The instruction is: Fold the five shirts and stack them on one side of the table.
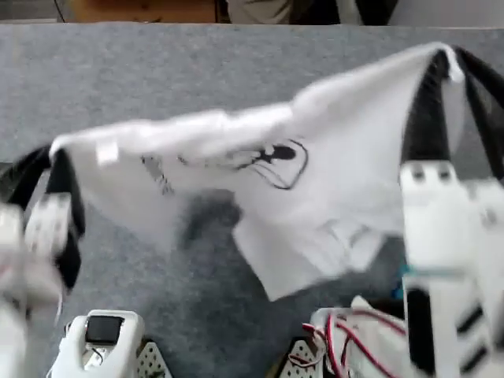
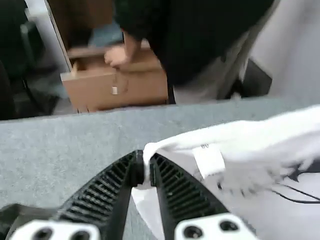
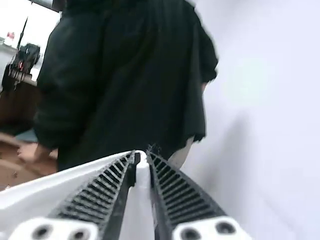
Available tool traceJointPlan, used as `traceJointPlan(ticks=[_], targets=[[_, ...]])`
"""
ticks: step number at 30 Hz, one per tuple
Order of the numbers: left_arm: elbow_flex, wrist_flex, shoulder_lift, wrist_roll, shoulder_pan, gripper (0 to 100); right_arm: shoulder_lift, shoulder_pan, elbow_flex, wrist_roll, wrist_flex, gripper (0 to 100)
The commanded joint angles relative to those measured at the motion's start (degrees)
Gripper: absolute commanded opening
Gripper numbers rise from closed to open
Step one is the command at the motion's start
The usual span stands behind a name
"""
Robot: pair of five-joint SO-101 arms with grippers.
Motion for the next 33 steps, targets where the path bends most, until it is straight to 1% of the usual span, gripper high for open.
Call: traceJointPlan(ticks=[1,5,10,12,15,18,20,23,25,29,33], targets=[[5.8,-3.2,-5.8,-0.3,-1.5,2,-2.8,1.0,-0.2,0.7,-2.3,0.4],[8.5,-5.3,-9.0,-0.3,-3.8,2,-4.8,1.0,-0.1,1.1,-4.0,0.4],[8.4,-5.0,-9.7,-0.3,-4.8,2,-7.9,1.0,-0.6,2.4,-4.3,0.4],[8.1,-3.5,-10.2,-0.2,-4.7,2,-10.0,1.0,-0.1,2.4,-5.4,0.4],[6.7,-1.0,-12.1,2.5,-4.3,2,-11.8,1.0,0.0,2.4,-6.9,0.4],[7.3,-0.6,-13.8,4.8,-4.3,2,-11.7,1.1,0.3,2.4,-6.2,0.4],[9.1,-0.6,-14.2,5.5,-4.3,2,-11.7,0.9,3.1,1.8,-5.5,0.4],[14.6,-1.4,-14.2,5.7,-4.2,2,-11.8,0.9,11.3,1.8,-5.6,0.4],[21.9,-4.8,-14.1,5.5,-4.1,2,-11.8,-0.1,17.1,1.8,-5.9,0.4],[36.4,-15.7,-14.5,5.4,-4.4,2,-11.8,-5.6,29.8,2.3,-6.4,0.4],[47.9,-26.4,-13.8,5.4,-4.3,2,-11.8,-6.4,45.8,2.3,-12.5,0.4]])
